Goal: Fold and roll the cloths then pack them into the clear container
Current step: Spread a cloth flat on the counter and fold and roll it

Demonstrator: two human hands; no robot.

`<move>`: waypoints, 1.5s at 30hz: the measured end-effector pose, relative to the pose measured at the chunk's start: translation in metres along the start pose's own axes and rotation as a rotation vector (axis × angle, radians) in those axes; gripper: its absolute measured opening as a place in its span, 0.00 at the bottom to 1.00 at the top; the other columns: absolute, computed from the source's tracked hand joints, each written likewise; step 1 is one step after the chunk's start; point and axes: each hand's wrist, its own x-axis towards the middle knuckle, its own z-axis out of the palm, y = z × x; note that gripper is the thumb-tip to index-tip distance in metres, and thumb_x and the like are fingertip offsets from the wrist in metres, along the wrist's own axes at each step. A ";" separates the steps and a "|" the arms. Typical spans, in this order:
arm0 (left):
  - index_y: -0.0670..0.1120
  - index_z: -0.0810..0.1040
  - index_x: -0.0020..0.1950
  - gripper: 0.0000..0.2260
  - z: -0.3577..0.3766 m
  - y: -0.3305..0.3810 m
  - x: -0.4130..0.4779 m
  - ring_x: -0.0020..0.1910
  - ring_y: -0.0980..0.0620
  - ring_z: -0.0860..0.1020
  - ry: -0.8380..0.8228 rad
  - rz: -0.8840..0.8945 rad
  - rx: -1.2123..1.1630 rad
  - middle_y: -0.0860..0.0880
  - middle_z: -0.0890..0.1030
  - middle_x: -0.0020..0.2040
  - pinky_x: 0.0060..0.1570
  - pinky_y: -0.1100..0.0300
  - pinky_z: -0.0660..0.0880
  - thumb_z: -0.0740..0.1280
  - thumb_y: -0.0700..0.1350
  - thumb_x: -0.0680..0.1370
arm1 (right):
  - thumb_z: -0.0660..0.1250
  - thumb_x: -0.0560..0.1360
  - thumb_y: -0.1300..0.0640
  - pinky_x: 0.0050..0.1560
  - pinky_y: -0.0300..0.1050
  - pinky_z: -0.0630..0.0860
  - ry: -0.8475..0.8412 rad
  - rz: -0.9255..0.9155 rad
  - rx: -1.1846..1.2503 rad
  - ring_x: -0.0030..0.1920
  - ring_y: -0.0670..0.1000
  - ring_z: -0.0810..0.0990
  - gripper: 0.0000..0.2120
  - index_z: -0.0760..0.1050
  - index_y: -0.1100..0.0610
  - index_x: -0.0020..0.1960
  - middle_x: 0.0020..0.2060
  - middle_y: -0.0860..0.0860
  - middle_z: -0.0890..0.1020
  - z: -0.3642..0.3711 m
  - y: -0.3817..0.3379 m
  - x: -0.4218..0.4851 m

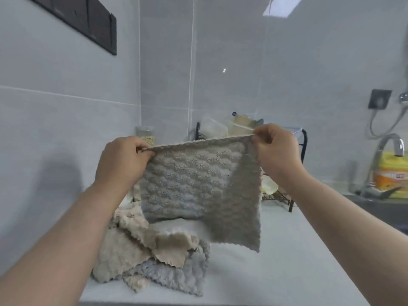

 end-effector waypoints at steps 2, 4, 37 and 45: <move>0.47 0.81 0.39 0.04 0.003 0.013 0.004 0.33 0.57 0.75 -0.001 -0.030 -0.139 0.55 0.77 0.32 0.32 0.65 0.67 0.74 0.40 0.72 | 0.69 0.76 0.59 0.38 0.49 0.81 0.031 0.020 -0.015 0.34 0.54 0.82 0.02 0.79 0.54 0.46 0.38 0.48 0.82 -0.020 0.003 0.001; 0.49 0.79 0.37 0.08 0.010 0.023 0.008 0.32 0.55 0.76 -0.039 -0.033 -0.211 0.53 0.79 0.33 0.33 0.65 0.69 0.74 0.38 0.71 | 0.70 0.76 0.60 0.33 0.49 0.82 0.041 0.035 -0.025 0.29 0.54 0.83 0.03 0.78 0.54 0.43 0.36 0.50 0.82 -0.038 0.011 0.002; 0.56 0.82 0.35 0.12 0.120 0.037 -0.112 0.37 0.64 0.78 -0.689 0.078 -0.130 0.57 0.82 0.36 0.38 0.70 0.73 0.70 0.38 0.72 | 0.72 0.71 0.69 0.46 0.49 0.82 -0.190 0.482 -0.176 0.39 0.53 0.84 0.07 0.83 0.58 0.41 0.37 0.55 0.85 -0.124 0.182 -0.081; 0.52 0.79 0.32 0.09 0.126 0.027 -0.163 0.32 0.61 0.77 -1.125 0.111 -0.038 0.58 0.81 0.32 0.39 0.64 0.76 0.72 0.52 0.71 | 0.64 0.68 0.62 0.39 0.32 0.75 -0.652 0.420 -0.587 0.41 0.42 0.80 0.13 0.81 0.46 0.38 0.39 0.43 0.83 -0.134 0.192 -0.149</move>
